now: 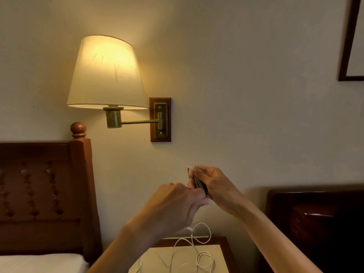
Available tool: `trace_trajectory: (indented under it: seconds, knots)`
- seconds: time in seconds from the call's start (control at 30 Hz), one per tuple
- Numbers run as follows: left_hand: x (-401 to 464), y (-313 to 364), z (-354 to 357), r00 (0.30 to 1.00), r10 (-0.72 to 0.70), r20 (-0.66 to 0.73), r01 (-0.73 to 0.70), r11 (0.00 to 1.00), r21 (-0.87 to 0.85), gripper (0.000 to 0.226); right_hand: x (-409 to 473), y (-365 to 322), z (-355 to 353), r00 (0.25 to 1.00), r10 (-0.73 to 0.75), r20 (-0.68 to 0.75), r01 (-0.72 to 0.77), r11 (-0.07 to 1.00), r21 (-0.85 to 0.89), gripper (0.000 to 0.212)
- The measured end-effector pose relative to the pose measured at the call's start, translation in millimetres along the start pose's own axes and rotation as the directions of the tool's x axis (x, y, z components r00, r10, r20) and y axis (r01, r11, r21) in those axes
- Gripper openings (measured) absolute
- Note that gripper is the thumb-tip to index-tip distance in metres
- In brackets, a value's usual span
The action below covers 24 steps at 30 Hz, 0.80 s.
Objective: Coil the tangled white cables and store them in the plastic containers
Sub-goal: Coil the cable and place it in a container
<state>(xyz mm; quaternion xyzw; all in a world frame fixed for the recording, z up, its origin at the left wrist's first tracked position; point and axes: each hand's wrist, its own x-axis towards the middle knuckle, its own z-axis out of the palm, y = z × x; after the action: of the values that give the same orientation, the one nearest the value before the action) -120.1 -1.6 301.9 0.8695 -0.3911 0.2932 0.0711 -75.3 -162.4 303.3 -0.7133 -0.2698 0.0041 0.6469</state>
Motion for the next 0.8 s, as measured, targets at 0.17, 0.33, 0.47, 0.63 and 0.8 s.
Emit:
trace_trajectory:
  seconds: [0.17, 0.33, 0.47, 0.63, 0.8]
  knots:
    - [8, -20, -11, 0.98, 0.055, -0.194, -0.042, 0.997, 0.069, 0.03, -11, -2, -1, 0.996, 0.004, 0.092, -0.001, 1.0, -0.029, 0.035]
    - [17, -46, -10, 0.955, 0.055, -0.291, -0.038, 0.997, 0.061, 0.036, -10, -11, -1, 0.996, 0.031, 0.079, -0.025, 0.997, -0.068, 0.035]
    - [16, -73, -5, 0.936, -0.041, -0.349, 0.014, 0.997, -0.077, 0.049, -11, -12, -7, 0.989, 0.085, 0.121, -0.09, 0.995, 0.036, 0.04]
    - [-8, -111, 23, 0.916, -0.189, -0.354, 0.039, 0.92, -0.391, 0.047, -19, -17, -26, 0.976, 0.13, 0.174, -0.19, 0.898, 0.397, 0.033]
    - [-41, -118, 69, 0.886, -0.302, -0.351, 0.125, 0.886, -0.446, 0.025, -16, -15, -27, 0.964, 0.103, 0.245, -0.236, 0.755, 0.612, 0.028]
